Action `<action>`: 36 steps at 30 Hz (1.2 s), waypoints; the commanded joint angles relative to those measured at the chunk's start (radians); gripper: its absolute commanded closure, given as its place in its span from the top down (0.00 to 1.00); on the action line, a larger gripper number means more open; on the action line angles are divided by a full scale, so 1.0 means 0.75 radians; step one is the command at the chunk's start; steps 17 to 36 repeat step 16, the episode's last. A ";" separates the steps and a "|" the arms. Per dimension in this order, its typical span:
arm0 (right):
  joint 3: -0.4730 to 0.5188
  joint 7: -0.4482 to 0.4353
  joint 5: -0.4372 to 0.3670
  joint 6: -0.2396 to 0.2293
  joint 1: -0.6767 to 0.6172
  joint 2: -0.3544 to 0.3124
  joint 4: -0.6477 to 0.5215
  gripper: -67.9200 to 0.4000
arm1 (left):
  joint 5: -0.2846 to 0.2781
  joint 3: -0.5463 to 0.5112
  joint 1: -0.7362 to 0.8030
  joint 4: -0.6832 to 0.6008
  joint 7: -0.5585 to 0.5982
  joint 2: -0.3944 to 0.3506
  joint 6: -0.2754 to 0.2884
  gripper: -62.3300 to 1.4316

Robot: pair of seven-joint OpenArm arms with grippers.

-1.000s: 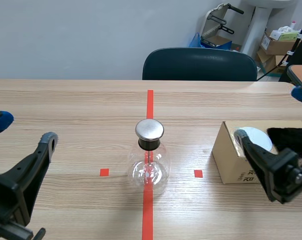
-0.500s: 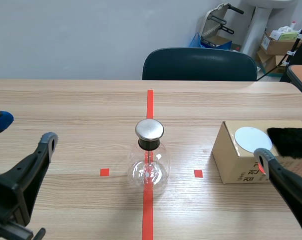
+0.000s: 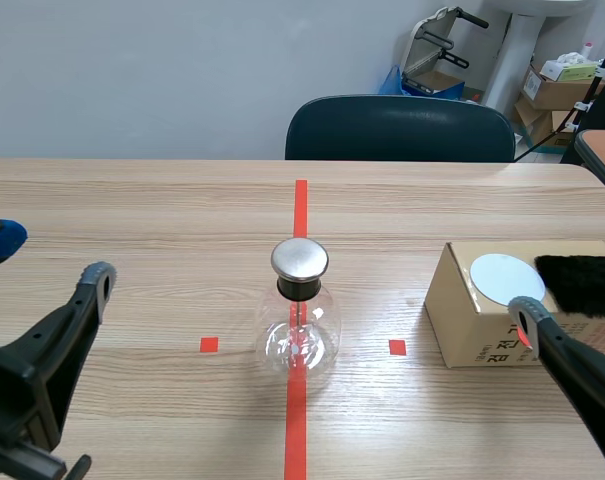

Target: Do the electroscope experiment

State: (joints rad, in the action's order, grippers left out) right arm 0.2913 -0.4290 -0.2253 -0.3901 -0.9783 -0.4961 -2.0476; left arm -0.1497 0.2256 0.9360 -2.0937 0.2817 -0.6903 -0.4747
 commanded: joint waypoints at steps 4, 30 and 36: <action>0.001 -0.019 -0.015 -0.001 0.012 -0.017 -0.004 1.00 | -0.001 -0.005 -0.004 -0.063 0.016 -0.007 -0.002 0.61; 0.001 -0.019 -0.014 0.000 0.012 -0.017 -0.004 1.00 | -0.029 -0.046 -0.004 -0.065 -0.037 0.065 0.126 0.61; 0.001 -0.019 -0.014 0.000 0.012 -0.017 -0.004 1.00 | -0.029 -0.046 -0.004 -0.065 -0.037 0.065 0.126 0.61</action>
